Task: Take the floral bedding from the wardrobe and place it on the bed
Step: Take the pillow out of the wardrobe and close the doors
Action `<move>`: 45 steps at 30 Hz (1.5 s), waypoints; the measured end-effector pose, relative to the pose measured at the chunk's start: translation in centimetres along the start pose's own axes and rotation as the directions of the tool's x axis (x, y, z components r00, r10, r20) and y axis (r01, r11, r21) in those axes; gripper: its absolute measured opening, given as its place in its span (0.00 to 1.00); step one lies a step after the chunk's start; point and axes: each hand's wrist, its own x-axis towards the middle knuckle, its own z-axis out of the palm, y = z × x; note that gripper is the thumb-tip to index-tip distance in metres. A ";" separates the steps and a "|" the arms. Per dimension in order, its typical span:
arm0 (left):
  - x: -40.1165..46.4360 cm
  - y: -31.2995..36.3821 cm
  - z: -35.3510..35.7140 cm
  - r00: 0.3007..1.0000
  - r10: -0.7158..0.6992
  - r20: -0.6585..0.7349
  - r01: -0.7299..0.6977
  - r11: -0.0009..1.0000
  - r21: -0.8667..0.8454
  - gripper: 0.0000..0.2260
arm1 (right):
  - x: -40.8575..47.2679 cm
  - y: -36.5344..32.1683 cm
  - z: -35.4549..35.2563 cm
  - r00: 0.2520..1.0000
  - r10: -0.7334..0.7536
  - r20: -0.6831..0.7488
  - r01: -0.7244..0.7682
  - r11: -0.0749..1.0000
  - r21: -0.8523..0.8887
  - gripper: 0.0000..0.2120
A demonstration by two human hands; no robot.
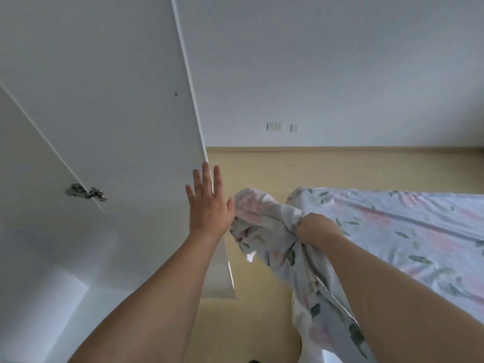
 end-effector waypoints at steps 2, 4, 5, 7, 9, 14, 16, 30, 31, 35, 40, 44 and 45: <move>1.3 0.4 0.1 1.000 0.026 0.001 -0.026 0.999 0.023 0.36 | 1.6 -0.3 -0.6 1.000 0.008 0.027 -0.009 1.000 0.004 0.19; 2.5 0.2 0.2 0.998 0.066 0.000 -0.066 0.996 0.064 0.35 | 3.2 -0.6 -1.1 0.999 0.021 0.038 -0.023 0.999 0.048 0.19; 3.1 -0.1 0.3 0.996 0.094 0.002 -0.094 0.991 0.098 0.34 | 4.0 -0.8 -1.3 0.999 0.021 0.041 -0.024 0.998 0.066 0.19; 4.4 -1.0 0.5 0.987 0.161 0.016 -0.162 0.972 0.169 0.31 | 5.5 -1.1 -1.6 0.998 0.021 0.056 -0.027 0.994 0.102 0.19; 5.7 -1.9 0.7 0.976 0.215 0.038 -0.218 0.950 0.225 0.29 | 6.8 -1.9 -1.6 0.999 -0.020 0.045 0.016 0.997 0.071 0.17; 7.5 -3.9 1.5 0.963 0.236 0.127 -0.268 0.821 0.504 0.26 | 9.3 -4.6 -0.4 0.987 -0.133 0.093 0.136 0.990 -0.025 0.14; 7.3 -4.0 1.7 0.967 0.228 0.117 -0.255 0.810 0.529 0.25 | 10.1 -5.7 0.3 0.983 -0.158 0.095 0.160 0.987 -0.020 0.15; -0.8 -8.7 0.9 0.861 0.496 -0.110 -0.405 0.800 0.442 0.18 | 6.4 -11.2 2.7 0.946 -0.271 0.181 0.303 0.934 -0.190 0.17; -1.7 -9.1 0.5 0.858 0.503 -0.102 -0.413 0.795 0.444 0.19 | 5.8 -11.6 2.8 0.943 -0.277 0.185 0.310 0.933 -0.181 0.16; -5.2 -10.8 -1.0 0.866 0.486 -0.117 -0.401 0.815 0.419 0.21 | 2.9 -13.3 3.5 0.933 -0.301 0.198 0.336 0.926 -0.174 0.15; -9.7 -14.3 -2.2 0.854 0.499 -0.146 -0.394 0.804 0.446 0.14 | -0.9 -15.8 5.3 0.883 -0.380 0.276 0.452 0.848 -0.276 0.20; -13.8 -17.7 -2.6 0.879 0.475 -0.033 -0.366 0.717 0.593 0.21 | -4.8 -18.4 6.5 0.804 -0.463 0.374 0.589 0.710 -0.386 0.24; -15.0 -18.4 -3.0 0.900 0.436 -0.003 -0.320 0.665 0.675 0.23 | -5.5 -19.0 7.0 0.779 -0.484 0.398 0.622 0.671 -0.403 0.24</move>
